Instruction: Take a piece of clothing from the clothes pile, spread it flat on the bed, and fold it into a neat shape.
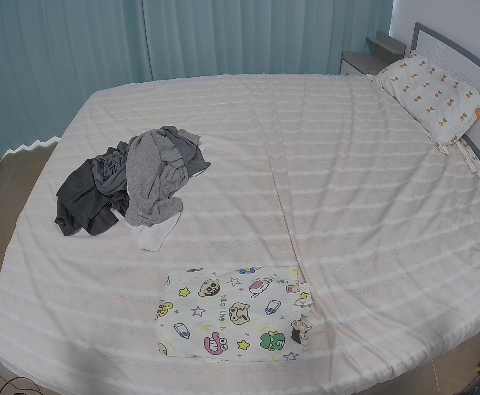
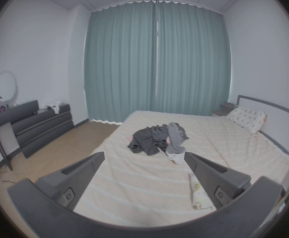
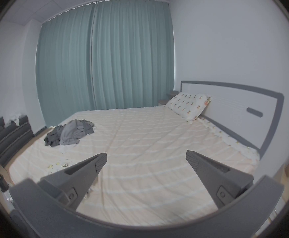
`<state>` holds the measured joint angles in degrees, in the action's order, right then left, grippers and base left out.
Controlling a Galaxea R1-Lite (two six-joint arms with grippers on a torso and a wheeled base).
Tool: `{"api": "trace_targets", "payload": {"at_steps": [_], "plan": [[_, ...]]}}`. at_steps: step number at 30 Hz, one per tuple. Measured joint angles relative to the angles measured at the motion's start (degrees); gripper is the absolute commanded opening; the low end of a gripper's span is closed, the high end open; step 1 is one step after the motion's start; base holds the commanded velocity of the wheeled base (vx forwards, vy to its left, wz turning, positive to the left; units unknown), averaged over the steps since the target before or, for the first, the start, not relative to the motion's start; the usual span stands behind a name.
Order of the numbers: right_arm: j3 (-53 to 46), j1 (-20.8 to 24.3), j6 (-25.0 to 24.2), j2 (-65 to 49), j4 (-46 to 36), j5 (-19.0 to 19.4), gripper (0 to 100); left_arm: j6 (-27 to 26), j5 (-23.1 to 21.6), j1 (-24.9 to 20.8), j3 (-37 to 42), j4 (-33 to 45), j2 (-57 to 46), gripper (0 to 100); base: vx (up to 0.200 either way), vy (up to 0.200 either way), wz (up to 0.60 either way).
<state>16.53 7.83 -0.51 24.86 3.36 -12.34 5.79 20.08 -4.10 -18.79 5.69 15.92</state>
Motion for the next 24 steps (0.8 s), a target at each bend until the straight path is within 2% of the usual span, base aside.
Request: {"api": "trace_targets", "payload": {"at_steps": [6, 10, 13, 16, 19, 22, 24], "plan": [[-2.4, -4.13, 2.1, -12.48, -10.39, 1.52, 100, -3.63, 0.22, 3.0, 1.07, 5.47, -8.98, 100, 0.0, 0.0, 0.0], [-6.25, -5.81, 2.18, -18.69, -9.72, 1.87, 100, -4.05, 0.39, 3.57, 6.12, 3.61, -12.24, 100, 0.0, 0.0, 0.0], [-10.19, -6.62, 1.74, -21.18, -5.81, 3.5, 100, -4.12, -0.35, 3.77, 11.35, -0.96, -13.67, 100, 0.0, 0.0, 0.0], [-13.03, -7.12, 1.68, -22.6, -3.63, 9.28, 100, -4.16, -4.01, 3.89, 15.02, -4.72, -14.47, 100, 0.0, 0.0, 0.0], [-14.47, -7.42, 2.58, -23.32, -3.1, 14.41, 100, -3.44, -10.75, 3.99, 16.7, -6.35, -14.88, 100, 0.0, 0.0, 0.0], [-15.19, -7.62, 3.07, -23.76, -2.94, 15.77, 100, -3.3, -16.85, 4.02, 17.42, -6.42, -15.1, 100, 0.0, 0.0, 0.0], [-15.37, -7.78, 2.23, -23.92, -2.99, 15.45, 100, -4.51, -18.44, 4.02, 17.63, -6.24, -15.19, 100, 0.0, 0.0, 0.0]]}}
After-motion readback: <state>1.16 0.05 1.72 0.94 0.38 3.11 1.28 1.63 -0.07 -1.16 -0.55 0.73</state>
